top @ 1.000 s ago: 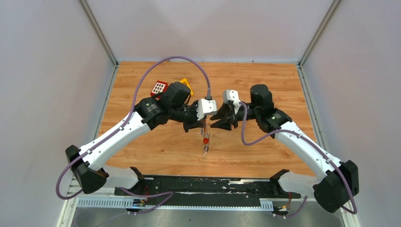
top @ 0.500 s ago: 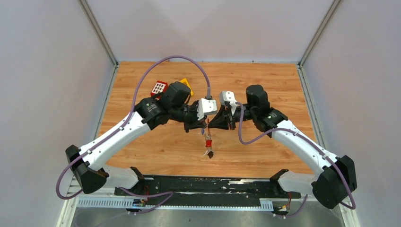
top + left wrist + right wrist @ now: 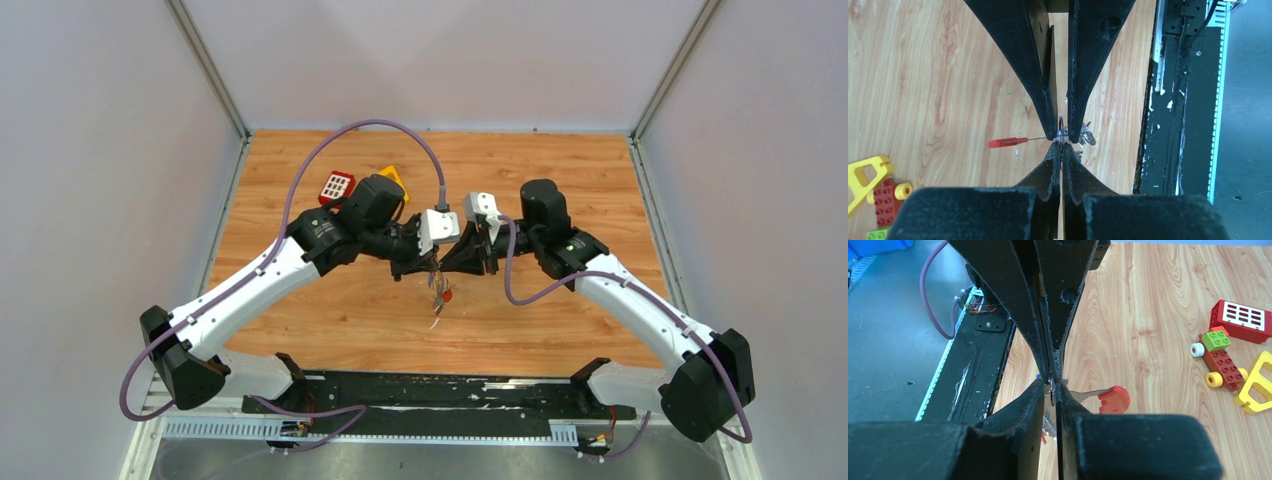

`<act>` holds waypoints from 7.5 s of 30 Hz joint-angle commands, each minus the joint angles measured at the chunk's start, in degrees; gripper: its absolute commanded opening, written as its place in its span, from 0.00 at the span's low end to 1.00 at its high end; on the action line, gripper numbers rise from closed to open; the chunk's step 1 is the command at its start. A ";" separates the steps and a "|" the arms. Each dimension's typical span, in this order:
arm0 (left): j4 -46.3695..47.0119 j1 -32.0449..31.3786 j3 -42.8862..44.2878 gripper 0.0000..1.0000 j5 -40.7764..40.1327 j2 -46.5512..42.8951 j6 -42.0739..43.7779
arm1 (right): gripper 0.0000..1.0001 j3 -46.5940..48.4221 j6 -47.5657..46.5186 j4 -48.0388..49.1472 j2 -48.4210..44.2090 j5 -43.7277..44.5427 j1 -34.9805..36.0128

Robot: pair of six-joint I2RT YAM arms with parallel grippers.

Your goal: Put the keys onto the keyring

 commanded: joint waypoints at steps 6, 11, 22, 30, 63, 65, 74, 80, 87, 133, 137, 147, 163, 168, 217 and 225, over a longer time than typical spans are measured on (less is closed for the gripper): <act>2.89 -0.40 0.00 0.00 2.06 -1.18 -0.75 | 0.08 1.58 0.12 2.06 -0.63 -1.42 0.35; 3.86 -0.40 -1.06 0.00 2.56 -1.89 -0.22 | 0.00 1.78 0.04 2.04 -1.46 -0.64 0.34; 11.53 0.01 -7.32 0.46 2.56 -9.69 6.70 | 0.00 2.73 1.81 2.14 -6.82 -1.39 -1.73; 23.34 1.67 -13.96 0.52 7.86 -15.25 7.65 | 0.00 2.55 6.54 5.99 -7.15 -4.64 -2.83; 26.50 1.91 -15.17 0.01 9.42 -10.69 3.00 | 0.00 1.92 8.65 8.33 -7.22 -6.14 -3.44; 26.76 1.89 -15.03 0.01 9.63 -10.12 2.40 | 0.00 1.86 8.76 8.28 -7.35 -6.14 -3.44; 25.32 1.97 -13.46 0.16 8.51 -9.64 2.71 | 0.00 1.32 7.45 7.55 -8.00 -5.63 -3.38; 24.97 1.98 -13.04 0.31 7.71 -11.60 3.92 | 0.00 1.03 5.79 6.12 -8.21 -4.75 -3.40; 25.03 1.97 -12.22 0.31 10.91 -11.27 4.07 | 0.00 1.00 5.61 5.90 -7.68 -4.73 -3.49; -8.86 -0.16 9.06 0.00 -9.15 1.55 4.82 | 0.54 -0.33 -0.98 2.08 -9.18 3.01 -4.14; -14.55 -1.79 14.43 0.00 -12.11 5.08 2.13 | 0.53 -0.23 1.36 3.65 -7.69 3.23 -3.74; -20.14 -2.73 21.49 0.00 -10.93 11.04 -3.39 | 0.50 -2.89 5.08 8.28 -4.31 3.03 -2.96; -16.21 -2.95 19.21 0.00 -4.89 9.28 -4.08 | 0.40 -3.31 8.82 14.06 -1.64 -1.79 -1.78; -15.53 -2.94 18.82 0.00 -4.14 8.50 -3.90 | 0.31 -3.35 8.78 13.99 -1.36 -2.19 -1.42; -12.05 -2.95 13.59 0.00 -2.53 5.50 -2.36 | 0.26 -1.74 10.29 13.89 -1.86 -5.56 -1.61; -11.91 -2.94 13.33 0.00 -2.45 5.25 -2.17 | 0.23 -1.65 10.61 14.10 -1.67 -5.99 -1.64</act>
